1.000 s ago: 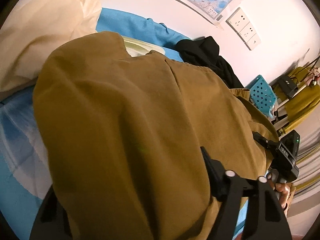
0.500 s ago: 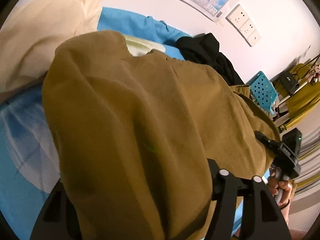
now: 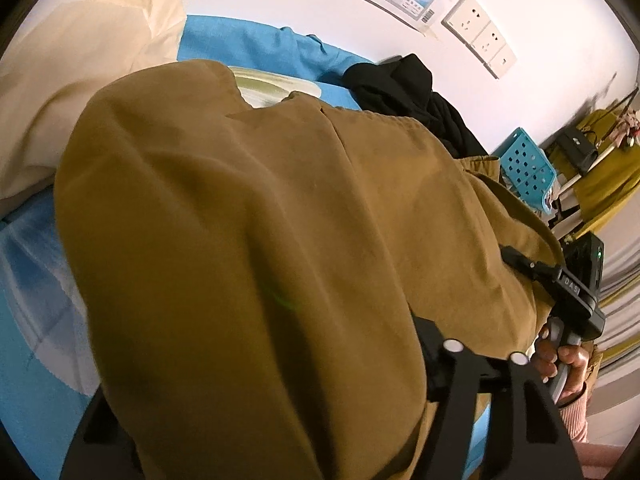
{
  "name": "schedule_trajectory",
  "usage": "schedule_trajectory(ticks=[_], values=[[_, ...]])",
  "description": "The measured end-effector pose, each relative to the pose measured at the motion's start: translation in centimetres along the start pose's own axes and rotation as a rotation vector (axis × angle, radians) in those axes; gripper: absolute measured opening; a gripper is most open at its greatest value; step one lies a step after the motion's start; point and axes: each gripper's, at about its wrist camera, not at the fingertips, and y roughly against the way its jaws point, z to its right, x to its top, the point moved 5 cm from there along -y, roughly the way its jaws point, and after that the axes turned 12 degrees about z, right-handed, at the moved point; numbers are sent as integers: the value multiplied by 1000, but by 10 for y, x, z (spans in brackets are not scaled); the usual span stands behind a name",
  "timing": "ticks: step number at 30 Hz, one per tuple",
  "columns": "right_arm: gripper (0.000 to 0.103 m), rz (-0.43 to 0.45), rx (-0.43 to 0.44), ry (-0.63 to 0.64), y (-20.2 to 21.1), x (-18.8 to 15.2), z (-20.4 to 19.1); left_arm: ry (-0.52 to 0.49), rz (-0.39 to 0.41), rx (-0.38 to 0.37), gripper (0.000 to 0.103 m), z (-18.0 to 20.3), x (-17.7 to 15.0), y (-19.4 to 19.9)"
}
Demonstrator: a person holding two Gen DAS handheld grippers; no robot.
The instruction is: Fold large clothes
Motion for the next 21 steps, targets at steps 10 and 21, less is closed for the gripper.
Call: schedule_trajectory(ticks=[10, 21], values=[[27, 28, 98, -14, 15, 17, -25, -24, 32, 5, 50, 10, 11, 11], [24, 77, 250, 108, 38, 55, -108, -84, 84, -85, 49, 34, 56, 54]])
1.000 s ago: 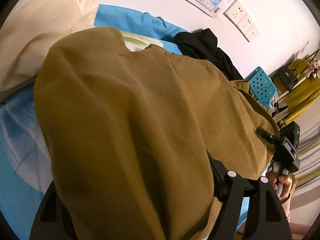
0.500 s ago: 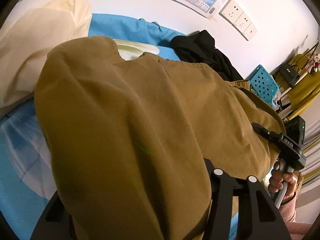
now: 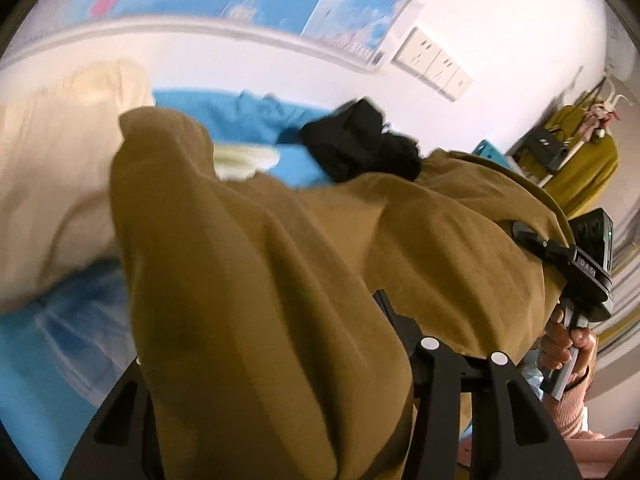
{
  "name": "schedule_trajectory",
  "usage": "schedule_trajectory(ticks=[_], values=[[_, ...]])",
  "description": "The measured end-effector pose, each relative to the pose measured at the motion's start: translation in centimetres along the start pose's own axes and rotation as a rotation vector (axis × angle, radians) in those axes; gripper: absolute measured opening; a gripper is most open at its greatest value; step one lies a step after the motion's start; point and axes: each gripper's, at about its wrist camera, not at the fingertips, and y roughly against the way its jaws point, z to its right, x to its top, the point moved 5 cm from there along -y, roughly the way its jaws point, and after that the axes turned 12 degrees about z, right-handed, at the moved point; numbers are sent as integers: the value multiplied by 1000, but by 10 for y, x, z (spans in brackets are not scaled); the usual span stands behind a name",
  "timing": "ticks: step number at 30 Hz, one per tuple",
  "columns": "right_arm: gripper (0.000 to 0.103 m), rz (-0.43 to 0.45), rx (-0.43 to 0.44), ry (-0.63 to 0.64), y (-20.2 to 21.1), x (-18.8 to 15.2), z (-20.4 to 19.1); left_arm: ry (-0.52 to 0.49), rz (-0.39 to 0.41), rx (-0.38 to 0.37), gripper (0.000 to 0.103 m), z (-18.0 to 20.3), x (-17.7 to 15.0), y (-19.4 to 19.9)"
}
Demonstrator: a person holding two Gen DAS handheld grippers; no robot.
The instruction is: Fold large clothes
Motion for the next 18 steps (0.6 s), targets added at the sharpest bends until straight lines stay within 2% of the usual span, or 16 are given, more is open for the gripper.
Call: schedule_trajectory(ticks=[3, 9, 14, 18], values=[[23, 21, 65, 54, -3, 19, -33, -19, 39, -12, 48, 7, 23, 18], [23, 83, 178, 151, -18, 58, -95, -76, 176, 29, 48, 9, 77, 66], [23, 114, 287, 199, -60, 83, -148, -105, 300, 122, 48, -9, 121, 113], [23, 92, 344, 229, -111, 92, -187, -90, 389, 248, 49, -42, 149, 154]])
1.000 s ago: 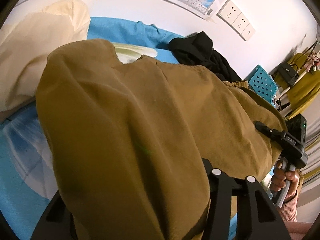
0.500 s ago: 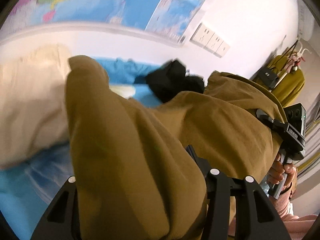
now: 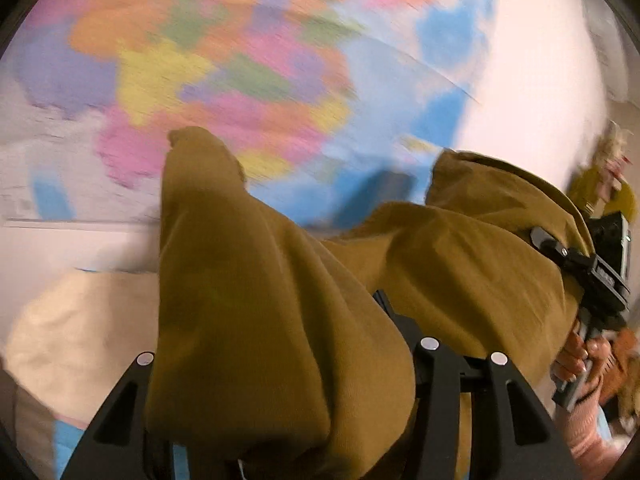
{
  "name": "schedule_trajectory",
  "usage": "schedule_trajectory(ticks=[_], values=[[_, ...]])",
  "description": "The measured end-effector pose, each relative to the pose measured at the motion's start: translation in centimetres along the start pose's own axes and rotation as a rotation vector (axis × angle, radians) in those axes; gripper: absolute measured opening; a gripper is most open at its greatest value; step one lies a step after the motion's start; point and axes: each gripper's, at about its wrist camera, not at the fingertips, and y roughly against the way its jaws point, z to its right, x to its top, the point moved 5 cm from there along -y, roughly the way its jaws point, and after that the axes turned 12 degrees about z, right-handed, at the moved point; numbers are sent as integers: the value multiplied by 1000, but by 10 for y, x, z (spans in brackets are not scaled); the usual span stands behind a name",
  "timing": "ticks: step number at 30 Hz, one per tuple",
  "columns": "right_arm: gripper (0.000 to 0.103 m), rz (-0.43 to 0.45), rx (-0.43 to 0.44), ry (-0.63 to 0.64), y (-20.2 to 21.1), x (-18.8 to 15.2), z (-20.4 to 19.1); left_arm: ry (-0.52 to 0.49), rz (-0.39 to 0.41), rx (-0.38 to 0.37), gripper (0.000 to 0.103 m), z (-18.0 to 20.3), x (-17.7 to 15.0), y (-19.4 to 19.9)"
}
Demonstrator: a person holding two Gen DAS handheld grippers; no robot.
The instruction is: Fold large clothes
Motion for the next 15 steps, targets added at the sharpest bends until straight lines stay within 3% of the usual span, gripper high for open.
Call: schedule_trajectory(ticks=[7, 15], values=[[23, -51, 114, -18, -104, -13, -27, 16, 80, 202, 49, -86, 42, 20], [23, -101, 184, -28, -218, -58, -47, 82, 125, 346, 48, -188, 60, 26]])
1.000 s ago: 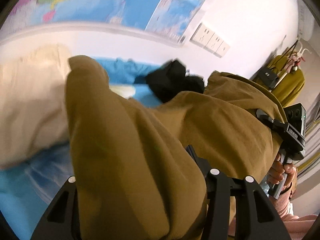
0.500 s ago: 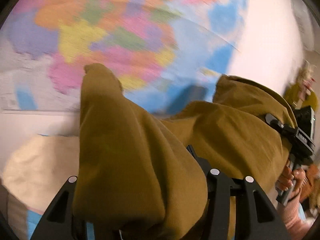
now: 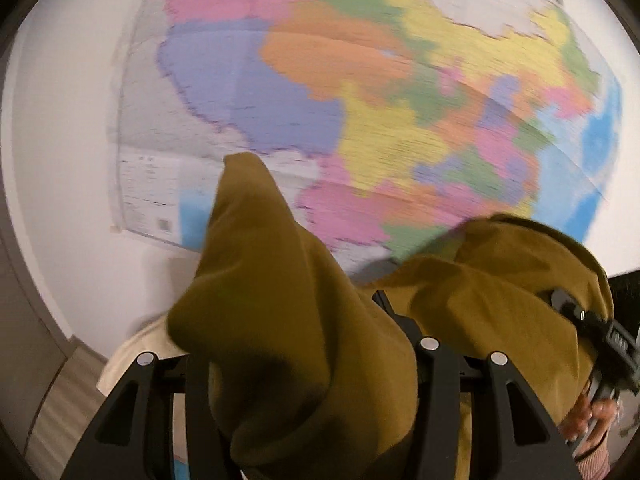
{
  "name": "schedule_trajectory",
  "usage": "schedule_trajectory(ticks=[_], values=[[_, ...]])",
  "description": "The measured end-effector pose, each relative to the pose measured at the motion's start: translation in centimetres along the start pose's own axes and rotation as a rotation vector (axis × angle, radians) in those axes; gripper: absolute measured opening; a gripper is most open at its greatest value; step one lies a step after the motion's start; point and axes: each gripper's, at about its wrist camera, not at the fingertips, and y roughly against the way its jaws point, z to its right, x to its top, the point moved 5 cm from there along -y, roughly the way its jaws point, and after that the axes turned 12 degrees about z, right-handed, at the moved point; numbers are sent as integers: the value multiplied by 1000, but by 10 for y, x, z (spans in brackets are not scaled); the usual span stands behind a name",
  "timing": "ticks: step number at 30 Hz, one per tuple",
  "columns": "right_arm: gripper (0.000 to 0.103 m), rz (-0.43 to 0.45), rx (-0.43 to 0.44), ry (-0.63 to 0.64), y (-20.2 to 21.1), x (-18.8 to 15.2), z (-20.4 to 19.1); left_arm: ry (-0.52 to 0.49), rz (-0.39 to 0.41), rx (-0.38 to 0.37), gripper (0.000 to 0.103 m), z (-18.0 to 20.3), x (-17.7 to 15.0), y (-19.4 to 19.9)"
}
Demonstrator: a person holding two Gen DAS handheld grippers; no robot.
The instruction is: Fold large clothes
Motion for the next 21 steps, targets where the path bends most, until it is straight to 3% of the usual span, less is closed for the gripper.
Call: schedule_trajectory(ticks=[4, 7, 10, 12, 14, 16, 18, 21], values=[[23, -34, 17, 15, -56, -30, 3, 10, 33, 101, 48, -56, 5, -22], [23, -114, -2, -4, -87, -70, 17, 29, 33, 205, 45, -104, -16, -43], [25, -233, -44, -74, -110, -118, 44, 99, -72, 272, 43, -150, -62, -76], [32, -307, -104, -112, -116, -151, 69, 143, -177, 339, 42, -184, -108, -97], [38, -324, -108, -163, -106, -162, 80, 191, -212, 346, 42, -204, -132, -101], [44, -350, -119, -165, -104, -164, 86, 254, -205, 309, 43, -214, -139, -97], [61, -377, -116, -149, -99, -161, 85, 221, -200, 319, 45, -213, -137, -95], [75, -401, -107, -133, -103, -158, 94, 167, -211, 346, 47, -210, -135, -95]])
